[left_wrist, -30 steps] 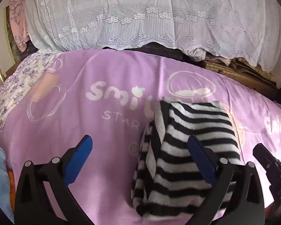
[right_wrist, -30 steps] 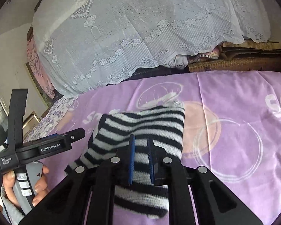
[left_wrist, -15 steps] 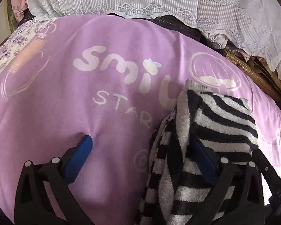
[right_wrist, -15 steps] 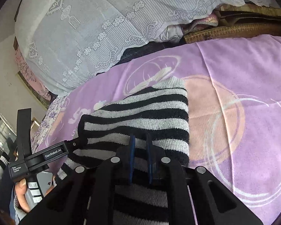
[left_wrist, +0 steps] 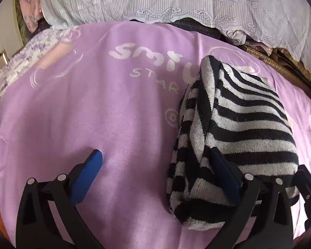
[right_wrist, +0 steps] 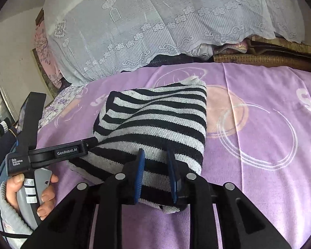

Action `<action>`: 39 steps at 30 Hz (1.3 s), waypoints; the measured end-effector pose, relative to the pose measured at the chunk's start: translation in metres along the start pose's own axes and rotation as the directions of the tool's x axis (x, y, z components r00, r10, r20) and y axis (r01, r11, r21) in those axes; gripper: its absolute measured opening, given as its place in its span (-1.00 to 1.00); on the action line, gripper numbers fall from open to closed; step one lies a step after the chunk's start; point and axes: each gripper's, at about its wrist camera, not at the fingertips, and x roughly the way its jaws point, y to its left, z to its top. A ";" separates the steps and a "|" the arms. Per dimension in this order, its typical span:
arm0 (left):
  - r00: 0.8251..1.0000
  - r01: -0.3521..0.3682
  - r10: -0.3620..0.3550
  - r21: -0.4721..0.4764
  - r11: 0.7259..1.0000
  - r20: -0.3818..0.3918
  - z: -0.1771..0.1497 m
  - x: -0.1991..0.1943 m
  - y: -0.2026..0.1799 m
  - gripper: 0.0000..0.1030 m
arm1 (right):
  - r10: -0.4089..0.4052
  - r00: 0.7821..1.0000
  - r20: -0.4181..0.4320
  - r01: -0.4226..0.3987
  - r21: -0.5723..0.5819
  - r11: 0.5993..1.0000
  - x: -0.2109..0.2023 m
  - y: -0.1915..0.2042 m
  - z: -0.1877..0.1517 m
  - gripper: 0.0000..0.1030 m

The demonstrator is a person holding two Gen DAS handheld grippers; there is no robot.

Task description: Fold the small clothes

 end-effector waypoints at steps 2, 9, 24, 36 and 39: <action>0.998 -0.056 0.054 0.034 0.998 0.043 -0.006 -0.008 -0.008 0.92 | 0.004 1.000 0.001 -0.004 0.004 1.000 0.000 -0.002 0.001 -0.57; 0.993 -0.090 0.086 0.048 0.995 0.080 -0.018 -0.021 -0.011 0.92 | 0.007 1.000 0.002 -0.007 0.001 1.000 -0.003 -0.005 0.000 -0.57; 0.990 -0.105 0.099 0.059 0.993 0.099 -0.031 -0.031 -0.013 0.92 | 0.002 1.000 -0.007 -0.002 -0.006 1.000 -0.011 -0.008 -0.008 -0.57; 0.990 0.049 -0.052 0.030 0.998 0.128 -0.021 -0.058 -0.006 0.91 | 0.000 0.998 0.059 -0.005 0.098 0.995 -0.035 -0.022 -0.008 -0.45; 0.984 0.132 -0.132 0.009 0.991 0.122 -0.003 -0.058 -0.011 0.91 | 0.043 0.997 0.070 -0.053 0.155 0.986 -0.032 -0.024 0.010 -0.45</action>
